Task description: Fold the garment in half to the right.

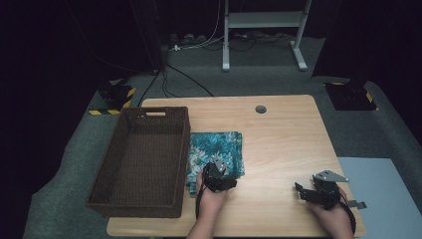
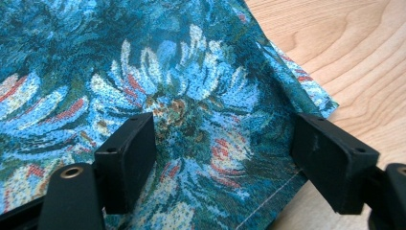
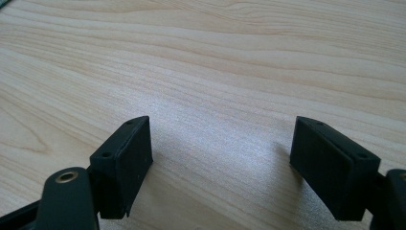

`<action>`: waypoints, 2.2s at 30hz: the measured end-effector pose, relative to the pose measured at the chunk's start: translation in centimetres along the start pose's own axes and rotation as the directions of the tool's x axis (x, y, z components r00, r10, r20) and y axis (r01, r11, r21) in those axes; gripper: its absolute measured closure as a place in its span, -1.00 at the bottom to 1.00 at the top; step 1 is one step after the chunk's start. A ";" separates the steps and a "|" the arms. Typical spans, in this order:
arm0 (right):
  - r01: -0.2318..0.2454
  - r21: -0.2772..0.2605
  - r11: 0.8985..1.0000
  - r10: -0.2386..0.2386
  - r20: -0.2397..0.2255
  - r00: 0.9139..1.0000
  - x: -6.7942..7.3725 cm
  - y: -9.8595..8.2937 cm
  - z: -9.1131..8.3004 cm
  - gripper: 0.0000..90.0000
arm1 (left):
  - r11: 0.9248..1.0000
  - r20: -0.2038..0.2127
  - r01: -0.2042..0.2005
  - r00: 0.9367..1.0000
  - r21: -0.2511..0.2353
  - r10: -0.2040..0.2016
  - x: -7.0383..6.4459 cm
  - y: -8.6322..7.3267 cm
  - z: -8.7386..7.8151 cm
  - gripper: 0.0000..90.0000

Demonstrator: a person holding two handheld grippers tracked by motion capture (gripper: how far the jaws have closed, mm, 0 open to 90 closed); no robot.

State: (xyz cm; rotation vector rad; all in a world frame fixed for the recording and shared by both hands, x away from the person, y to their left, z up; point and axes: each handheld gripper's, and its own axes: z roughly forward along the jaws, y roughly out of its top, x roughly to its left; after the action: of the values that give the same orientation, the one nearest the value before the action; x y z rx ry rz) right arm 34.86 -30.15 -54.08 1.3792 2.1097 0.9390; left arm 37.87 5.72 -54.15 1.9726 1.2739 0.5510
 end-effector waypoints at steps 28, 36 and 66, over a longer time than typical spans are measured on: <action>0.001 0.000 1.000 -0.001 -0.001 1.000 0.0 0.0 0.0 -0.51 | 1.000 0.109 0.022 0.994 -0.005 -0.022 -0.5 -0.2 -0.9 -0.95; 0.002 0.000 1.000 -0.002 -0.001 1.000 0.0 0.0 0.0 -0.51 | 0.998 0.130 -0.045 0.990 -0.042 0.050 -2.9 0.2 -2.5 -0.93; 0.012 0.008 1.000 -0.012 -0.014 1.000 0.1 0.0 0.0 -0.60 | 0.985 0.133 -0.162 0.979 0.056 0.154 -5.9 -2.5 -2.2 -0.97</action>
State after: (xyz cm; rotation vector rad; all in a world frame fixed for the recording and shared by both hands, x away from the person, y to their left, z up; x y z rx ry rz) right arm 34.84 -30.08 -54.11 1.3660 2.1317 0.9393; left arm 32.39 1.80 -54.38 2.1418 1.0757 0.4547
